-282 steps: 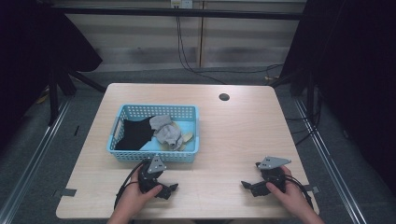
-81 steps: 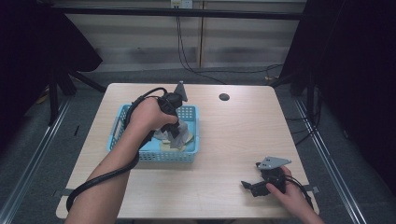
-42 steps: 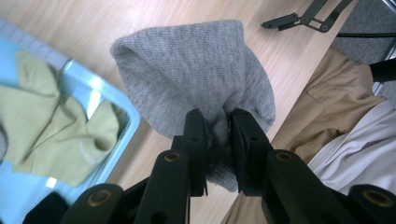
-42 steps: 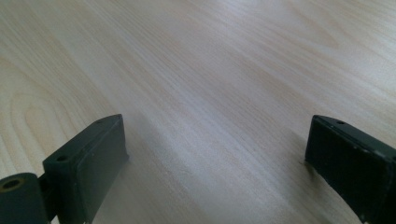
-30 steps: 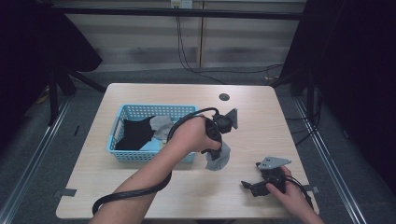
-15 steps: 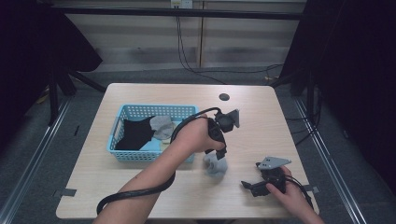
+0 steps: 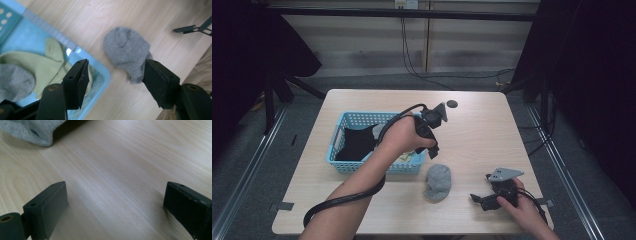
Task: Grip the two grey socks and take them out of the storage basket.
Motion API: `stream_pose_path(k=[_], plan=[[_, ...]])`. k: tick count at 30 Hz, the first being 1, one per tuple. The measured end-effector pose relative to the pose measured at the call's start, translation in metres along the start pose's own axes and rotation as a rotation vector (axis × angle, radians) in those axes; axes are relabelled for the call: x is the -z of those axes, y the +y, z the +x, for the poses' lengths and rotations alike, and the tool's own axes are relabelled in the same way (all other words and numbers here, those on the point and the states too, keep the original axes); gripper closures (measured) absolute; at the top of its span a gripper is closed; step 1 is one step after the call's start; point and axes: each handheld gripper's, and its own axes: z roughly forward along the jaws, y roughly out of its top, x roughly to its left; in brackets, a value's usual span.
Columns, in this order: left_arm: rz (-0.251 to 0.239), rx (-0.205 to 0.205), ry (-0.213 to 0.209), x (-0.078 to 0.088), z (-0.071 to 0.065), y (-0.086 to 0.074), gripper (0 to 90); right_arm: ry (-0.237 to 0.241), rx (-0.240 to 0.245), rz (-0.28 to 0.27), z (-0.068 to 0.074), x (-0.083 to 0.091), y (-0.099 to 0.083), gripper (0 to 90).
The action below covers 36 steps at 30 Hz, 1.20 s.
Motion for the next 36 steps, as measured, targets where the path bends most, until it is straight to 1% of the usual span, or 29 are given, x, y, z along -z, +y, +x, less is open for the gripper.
stream_pose_path(k=[2, 3, 4, 5, 6, 7, 8, 12, 13, 14, 15, 16, 17, 18, 19, 20, 21, 22, 23, 24, 25, 26, 27, 29, 31, 32, 33, 36], plan=[[-0.009, 0.018, 0.011, 0.0, 0.01, -0.004, 36.5, 0.0, -0.001, 0.001, 0.0, 0.0, 0.0, 4.7], [-0.015, 0.038, 0.014, 0.0, 0.014, -0.006, 36.5, 0.0, -0.001, 0.001, 0.0, 0.0, 0.0, 4.7], [-0.017, 0.043, 0.019, 0.0, 0.019, -0.007, 36.4, 0.0, -0.001, 0.001, 0.0, 0.0, 0.0, 4.7], [-0.027, 0.063, 0.022, -0.001, 0.024, -0.01, 36.4, 0.0, -0.002, 0.001, 0.0, 0.0, 0.0, 4.7], [-0.021, 0.07, 0.019, -0.001, 0.027, -0.011, 36.4, 0.0, -0.002, 0.001, 0.0, 0.0, 0.0, 4.7], [-0.024, 0.086, 0.029, -0.003, 0.035, -0.014, 36.1, 0.0, -0.001, 0.001, 0.0, 0.0, 0.0, 4.7], [-0.024, 0.086, 0.029, -0.003, 0.035, -0.014, 36.1, 0.0, -0.001, 0.001, 0.0, 0.0, 0.0, 4.7], [-0.03, 0.116, 0.056, -0.008, 0.049, -0.021, 36.1, 0.0, -0.002, 0.001, 0.0, 0.0, 0.0, 4.7], [-0.032, 0.124, 0.062, -0.01, 0.053, -0.023, 36.0, 0.0, -0.001, 0.0, 0.0, 0.0, 0.0, 4.7], [-0.037, 0.145, 0.066, -0.015, 0.059, -0.026, 35.1, 0.0, -0.001, 0.001, 0.0, 0.0, 0.0, 4.8], [-0.037, 0.145, 0.066, -0.015, 0.059, -0.026, 35.0, 0.0, -0.001, 0.001, 0.0, 0.0, 0.0, 4.8], [-0.038, 0.155, 0.065, -0.018, 0.063, -0.028, 35.0, 0.0, -0.001, 0.001, 0.0, 0.0, 0.0, 4.7], [-0.04, 0.169, 0.071, -0.021, 0.066, -0.03, 34.9, 0.0, -0.001, 0.0, 0.0, 0.0, 0.0, 4.7], [-0.04, 0.192, 0.075, -0.026, 0.073, -0.033, 34.7, 0.0, -0.002, 0.0, 0.0, 0.0, 0.0, 4.7], [-0.04, 0.192, 0.075, -0.026, 0.073, -0.033, 34.7, 0.0, -0.002, 0.0, 0.0, 0.0, 0.0, 4.7], [-0.046, 0.204, 0.078, -0.029, 0.077, -0.035, 34.7, 0.0, -0.002, 0.0, 0.0, 0.0, 0.0, 4.7], [-0.043, 0.223, 0.099, -0.035, 0.086, -0.039, 34.7, 0.0, -0.001, 0.0, 0.0, 0.0, 0.0, 4.7], [-0.043, 0.223, 0.099, -0.035, 0.086, -0.039, 34.7, 0.0, -0.001, 0.0, 0.0, 0.0, 0.0, 4.7], [-0.042, 0.228, 0.117, -0.037, 0.09, -0.04, 34.7, 0.0, 0.0, 0.0, 0.0, 0.0, 0.0, 4.7], [-0.04, 0.238, 0.123, -0.041, 0.095, -0.042, 34.7, 0.0, -0.001, 0.0, 0.0, 0.0, 0.0, 4.7], [-0.039, 0.245, 0.119, -0.043, 0.098, -0.044, 34.7, 0.0, -0.001, 0.0, 0.0, 0.0, 0.0, 4.7], [-0.03, 0.262, 0.124, -0.047, 0.106, -0.047, 34.5, 0.0, 0.0, 0.0, 0.0, 0.0, 0.0, 4.8], [-0.03, 0.262, 0.124, -0.047, 0.106, -0.047, 34.2, 0.0, -0.002, 0.0, 0.0, 0.0, 0.0, 4.7], [-0.025, 0.276, 0.13, -0.05, 0.112, -0.049, 34.2, 0.0, -0.002, 0.0, 0.0, 0.0, 0.0, 4.7], [-0.037, 0.288, 0.139, -0.051, 0.119, -0.052, 33.6, 0.0, -0.002, 0.0, 0.0, 0.0, 0.0, 4.7], [-0.037, 0.288, 0.139, -0.051, 0.119, -0.052, 33.5, 0.0, -0.002, 0.0, 0.0, 0.0, 0.0, 4.8], [-0.037, 0.296, 0.14, -0.051, 0.121, -0.053, 33.1, 0.0, -0.002, 0.0, 0.0, 0.0, 0.0, 4.7], [-0.042, 0.302, 0.145, -0.051, 0.126, -0.057, 32.3, 0.0, -0.002, 0.0, 0.0, 0.0, 0.0, 4.7]])
